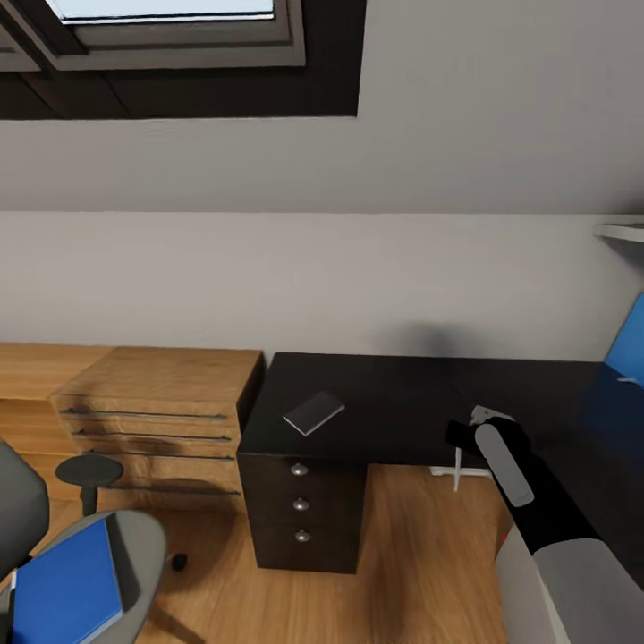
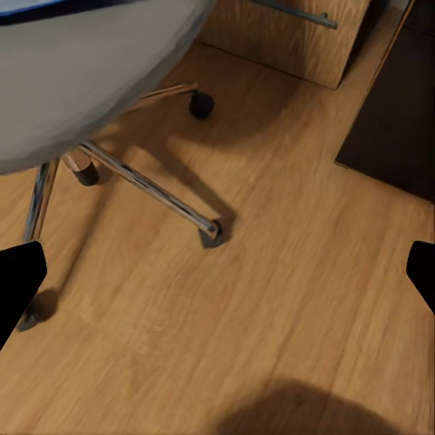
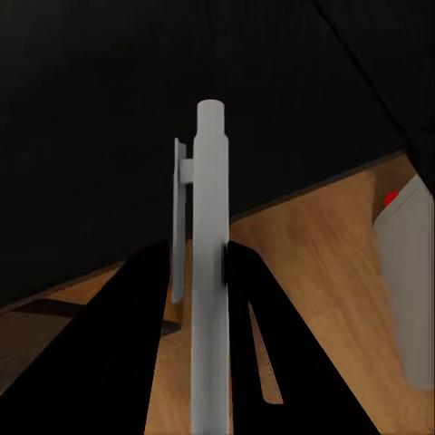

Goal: In the bedroom, organize the workspace by keeping the computer under the desk, ensuring the monitor is on the desk, placing the keyboard on the desk next to the monitor, placing the mouse on the desk next to the keyboard, moving the folder from the swivel chair onto the desk next to the mouse, stacking the notebook on top of the folder with the pen on top of the notebook, and positioning the swivel chair next to the desk.

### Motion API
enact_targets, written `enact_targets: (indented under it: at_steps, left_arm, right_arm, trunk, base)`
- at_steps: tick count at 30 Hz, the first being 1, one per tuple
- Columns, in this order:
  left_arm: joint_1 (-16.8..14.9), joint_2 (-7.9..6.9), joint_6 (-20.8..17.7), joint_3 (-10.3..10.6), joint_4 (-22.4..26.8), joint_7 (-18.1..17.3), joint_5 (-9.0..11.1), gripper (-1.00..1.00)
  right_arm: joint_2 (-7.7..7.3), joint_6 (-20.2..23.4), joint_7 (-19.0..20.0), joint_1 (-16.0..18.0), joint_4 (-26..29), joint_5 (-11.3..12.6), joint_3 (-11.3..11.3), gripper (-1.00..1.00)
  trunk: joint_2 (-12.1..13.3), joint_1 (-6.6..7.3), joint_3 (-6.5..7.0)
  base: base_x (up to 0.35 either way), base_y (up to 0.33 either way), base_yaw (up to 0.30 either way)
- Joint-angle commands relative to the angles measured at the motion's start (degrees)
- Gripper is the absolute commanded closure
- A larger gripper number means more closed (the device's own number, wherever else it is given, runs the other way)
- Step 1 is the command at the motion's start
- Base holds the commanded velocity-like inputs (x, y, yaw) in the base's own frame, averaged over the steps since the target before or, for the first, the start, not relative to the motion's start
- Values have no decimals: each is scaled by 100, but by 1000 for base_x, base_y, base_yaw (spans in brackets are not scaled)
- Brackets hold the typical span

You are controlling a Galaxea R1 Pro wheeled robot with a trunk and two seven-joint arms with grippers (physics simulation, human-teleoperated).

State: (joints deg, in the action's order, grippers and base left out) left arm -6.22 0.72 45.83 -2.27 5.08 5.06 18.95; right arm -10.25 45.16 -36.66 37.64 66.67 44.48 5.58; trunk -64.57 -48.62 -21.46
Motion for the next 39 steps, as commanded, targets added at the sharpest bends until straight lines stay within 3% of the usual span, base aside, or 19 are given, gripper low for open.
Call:
enact_targets:
  at_steps: [1, 8, 16, 27, 39]
  left_arm:
    - [-2, 1, 13, -19, 2, 39, -46, -100]
    - [-2, 7, 13, -12, 2, 39, -48, -100]
    - [-2, 7, 13, 31, 2, 46, -49, -100]
    - [0, 7, 13, 42, 2, 48, -49, -100]
    - [-2, 7, 13, 64, 2, 42, -48, -100]
  right_arm:
    - [-2, 4, -61, 6, 4, 54, 57, 100]
    - [5, 10, -60, 6, 4, 45, 404, 100]
    - [5, 11, -40, 6, -4, 44, 463, 100]
    - [37, 3, -33, 6, -134, 45, 730, 100]
    - [49, 2, -15, 6, -173, 60, 748, 100]
  trunk:
    - [-5, 0, -7]
    - [-5, 0, -7]
    - [-5, 0, -7]
    - [-5, 0, -7]
    - [-5, 0, -7]
  base:
    - [0, 0, -161]
    - [0, 0, -25]
    - [200, 0, 0]
    - [325, 0, 0]
    - [265, 0, 0]
